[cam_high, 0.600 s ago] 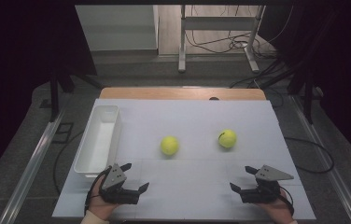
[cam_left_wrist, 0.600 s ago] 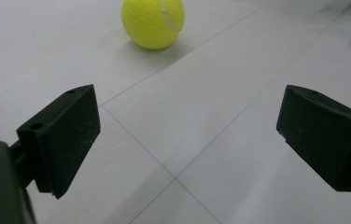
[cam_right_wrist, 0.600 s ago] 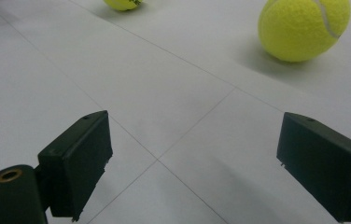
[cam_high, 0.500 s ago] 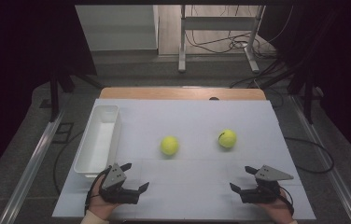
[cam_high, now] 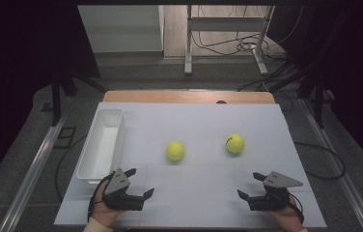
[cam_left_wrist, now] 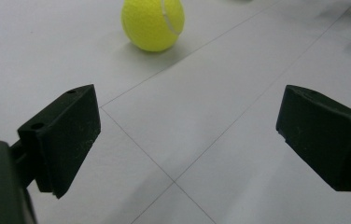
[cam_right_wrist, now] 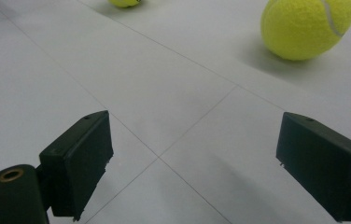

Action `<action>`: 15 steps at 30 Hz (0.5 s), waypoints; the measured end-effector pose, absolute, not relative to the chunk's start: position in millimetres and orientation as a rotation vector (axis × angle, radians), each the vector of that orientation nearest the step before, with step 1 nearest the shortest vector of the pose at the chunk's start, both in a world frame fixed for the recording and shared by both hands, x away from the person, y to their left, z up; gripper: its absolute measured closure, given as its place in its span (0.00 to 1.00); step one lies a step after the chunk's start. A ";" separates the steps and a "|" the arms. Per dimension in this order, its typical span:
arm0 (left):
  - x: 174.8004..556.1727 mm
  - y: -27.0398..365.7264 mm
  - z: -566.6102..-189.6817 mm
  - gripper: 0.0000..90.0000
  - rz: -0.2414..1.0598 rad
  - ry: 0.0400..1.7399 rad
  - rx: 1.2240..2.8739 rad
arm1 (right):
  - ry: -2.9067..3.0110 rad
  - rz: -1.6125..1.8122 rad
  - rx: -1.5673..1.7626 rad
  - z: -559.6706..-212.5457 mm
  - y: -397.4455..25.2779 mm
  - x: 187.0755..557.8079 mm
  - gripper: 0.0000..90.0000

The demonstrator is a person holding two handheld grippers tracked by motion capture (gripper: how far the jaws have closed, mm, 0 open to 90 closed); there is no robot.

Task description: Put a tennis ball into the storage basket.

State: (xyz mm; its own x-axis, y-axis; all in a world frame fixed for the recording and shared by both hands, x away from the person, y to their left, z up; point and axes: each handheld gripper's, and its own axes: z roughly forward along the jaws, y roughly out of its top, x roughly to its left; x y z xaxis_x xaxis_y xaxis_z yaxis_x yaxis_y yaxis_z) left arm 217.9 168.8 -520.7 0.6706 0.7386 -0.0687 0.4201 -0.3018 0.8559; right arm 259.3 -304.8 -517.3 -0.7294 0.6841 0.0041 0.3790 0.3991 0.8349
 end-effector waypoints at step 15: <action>218.6 164.1 -518.8 0.08 0.416 0.890 1.946 | 2.320 1.241 0.935 -518.2 -304.6 259.7 0.13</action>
State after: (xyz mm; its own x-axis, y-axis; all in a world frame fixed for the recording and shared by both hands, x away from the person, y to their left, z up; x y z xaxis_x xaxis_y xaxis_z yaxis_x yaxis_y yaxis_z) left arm 218.6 164.1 -518.8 0.6805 0.7297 -0.0670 0.4164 -0.3099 0.8547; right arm 259.7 -304.6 -518.2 -0.7221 0.6917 0.0042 0.3875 0.3995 0.8308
